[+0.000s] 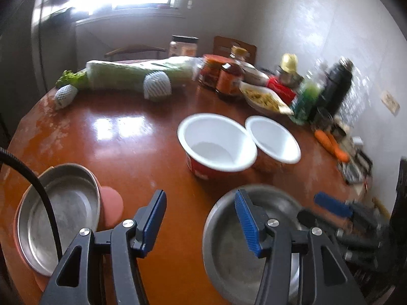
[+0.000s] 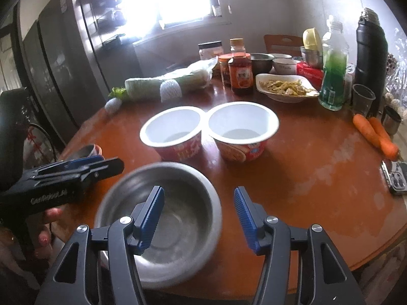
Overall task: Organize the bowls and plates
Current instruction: 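Carry the steel bowl with the left tool toward the table edge and release, then move the left tool to the larger white bowl and grasp its rim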
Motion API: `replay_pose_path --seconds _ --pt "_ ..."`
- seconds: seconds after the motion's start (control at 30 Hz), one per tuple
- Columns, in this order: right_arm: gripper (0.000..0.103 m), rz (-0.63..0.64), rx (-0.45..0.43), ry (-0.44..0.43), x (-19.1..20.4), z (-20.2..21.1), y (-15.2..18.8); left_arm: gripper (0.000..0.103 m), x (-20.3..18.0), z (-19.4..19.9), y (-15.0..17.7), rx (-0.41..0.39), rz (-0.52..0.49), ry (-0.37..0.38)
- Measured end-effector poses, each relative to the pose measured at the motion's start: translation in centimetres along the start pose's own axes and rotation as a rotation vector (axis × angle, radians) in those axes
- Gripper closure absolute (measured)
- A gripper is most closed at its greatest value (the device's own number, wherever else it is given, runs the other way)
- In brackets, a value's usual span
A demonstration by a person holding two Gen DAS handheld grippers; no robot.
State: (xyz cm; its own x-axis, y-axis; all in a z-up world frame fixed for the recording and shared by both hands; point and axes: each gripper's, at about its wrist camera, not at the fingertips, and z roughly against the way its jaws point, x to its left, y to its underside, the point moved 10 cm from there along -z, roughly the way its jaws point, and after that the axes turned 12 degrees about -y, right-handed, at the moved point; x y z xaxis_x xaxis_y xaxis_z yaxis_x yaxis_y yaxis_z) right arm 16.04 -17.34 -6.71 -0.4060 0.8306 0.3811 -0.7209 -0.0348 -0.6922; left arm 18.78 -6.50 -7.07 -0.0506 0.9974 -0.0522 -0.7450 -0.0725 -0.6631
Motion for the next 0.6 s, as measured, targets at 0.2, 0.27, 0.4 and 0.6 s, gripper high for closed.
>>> replay_pose_path --seconds 0.2,0.27,0.4,0.6 --pt "0.044 -0.035 0.021 -0.076 1.3 -2.9 -1.9 0.047 1.4 -1.8 -3.1 -0.006 0.086 -0.048" --pt "0.044 -0.050 0.027 -0.087 1.4 -3.7 -2.4 0.047 1.5 -2.7 -3.8 0.003 0.103 -0.052" --pt "0.044 -0.078 0.029 -0.103 1.1 -5.2 -3.6 0.047 1.7 -4.5 -4.9 0.019 0.124 -0.076" --pt "0.044 -0.112 0.049 -0.148 0.6 -6.7 -4.2 0.047 1.7 -6.2 -5.6 0.031 0.132 -0.102"
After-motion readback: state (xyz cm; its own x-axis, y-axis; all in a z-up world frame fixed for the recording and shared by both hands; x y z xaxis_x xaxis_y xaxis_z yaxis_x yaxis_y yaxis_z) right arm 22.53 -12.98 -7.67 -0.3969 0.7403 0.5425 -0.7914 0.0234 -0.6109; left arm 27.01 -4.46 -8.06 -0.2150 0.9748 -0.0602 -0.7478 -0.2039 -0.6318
